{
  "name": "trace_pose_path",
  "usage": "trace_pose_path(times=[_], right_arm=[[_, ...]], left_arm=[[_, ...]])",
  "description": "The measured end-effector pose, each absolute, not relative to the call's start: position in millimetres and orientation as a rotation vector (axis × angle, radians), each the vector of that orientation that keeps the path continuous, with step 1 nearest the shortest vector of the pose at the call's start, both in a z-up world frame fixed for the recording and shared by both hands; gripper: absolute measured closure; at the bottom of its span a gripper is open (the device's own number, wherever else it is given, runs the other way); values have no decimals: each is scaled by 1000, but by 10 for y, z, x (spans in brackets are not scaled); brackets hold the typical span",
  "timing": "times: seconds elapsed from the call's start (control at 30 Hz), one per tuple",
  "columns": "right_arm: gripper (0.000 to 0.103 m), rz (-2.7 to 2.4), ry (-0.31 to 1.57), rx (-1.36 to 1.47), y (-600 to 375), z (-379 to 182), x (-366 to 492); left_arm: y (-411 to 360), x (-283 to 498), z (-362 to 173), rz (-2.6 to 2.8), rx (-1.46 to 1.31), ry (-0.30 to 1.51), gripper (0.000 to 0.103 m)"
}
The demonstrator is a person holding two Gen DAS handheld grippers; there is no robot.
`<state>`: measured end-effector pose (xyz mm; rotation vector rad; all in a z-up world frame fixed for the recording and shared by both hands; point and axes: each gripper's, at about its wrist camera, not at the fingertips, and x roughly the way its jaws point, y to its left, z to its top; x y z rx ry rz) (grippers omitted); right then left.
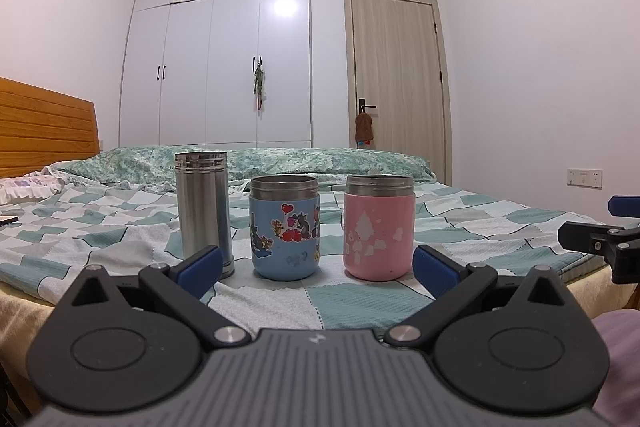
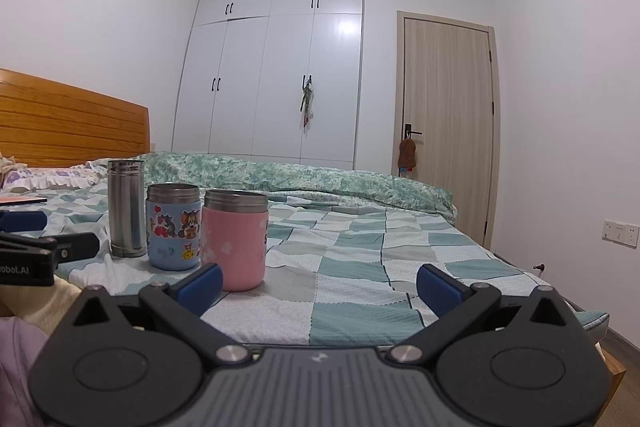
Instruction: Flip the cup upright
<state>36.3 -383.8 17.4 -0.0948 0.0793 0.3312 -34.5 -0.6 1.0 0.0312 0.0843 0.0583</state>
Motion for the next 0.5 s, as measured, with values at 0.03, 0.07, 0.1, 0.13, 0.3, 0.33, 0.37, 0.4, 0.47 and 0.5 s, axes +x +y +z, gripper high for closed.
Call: trace_pose_path(times=[0.03, 0.07, 0.1, 0.13, 0.3, 0.33, 0.37, 0.4, 0.47, 0.5], right_arm=[[0, 331, 80, -95, -3838, 173, 363], [0, 331, 79, -95, -3837, 174, 363], [0, 331, 79, -95, -3837, 174, 363], [0, 331, 79, -95, -3836, 174, 363], [0, 331, 80, -96, -3833, 172, 362], [0, 332, 81, -97, -3833, 169, 361], [0, 332, 82, -97, -3831, 166, 361], [0, 332, 82, -97, -3831, 163, 364], [0, 332, 82, -97, -3832, 161, 360], [0, 332, 82, -97, -3830, 164, 364]], left_arm=[[-6, -345, 10, 57, 31, 83, 0], [-7, -345, 11, 56, 31, 83, 0], [-8, -343, 13, 56, 32, 83, 0], [-8, -344, 13, 55, 31, 82, 0], [-5, -364, 15, 49, 32, 76, 0], [-3, -356, 14, 49, 32, 75, 0], [-3, -360, 14, 50, 33, 73, 0], [-2, -362, 13, 51, 33, 72, 0], [0, -359, 13, 51, 35, 75, 0], [-1, -354, 13, 53, 36, 78, 0]])
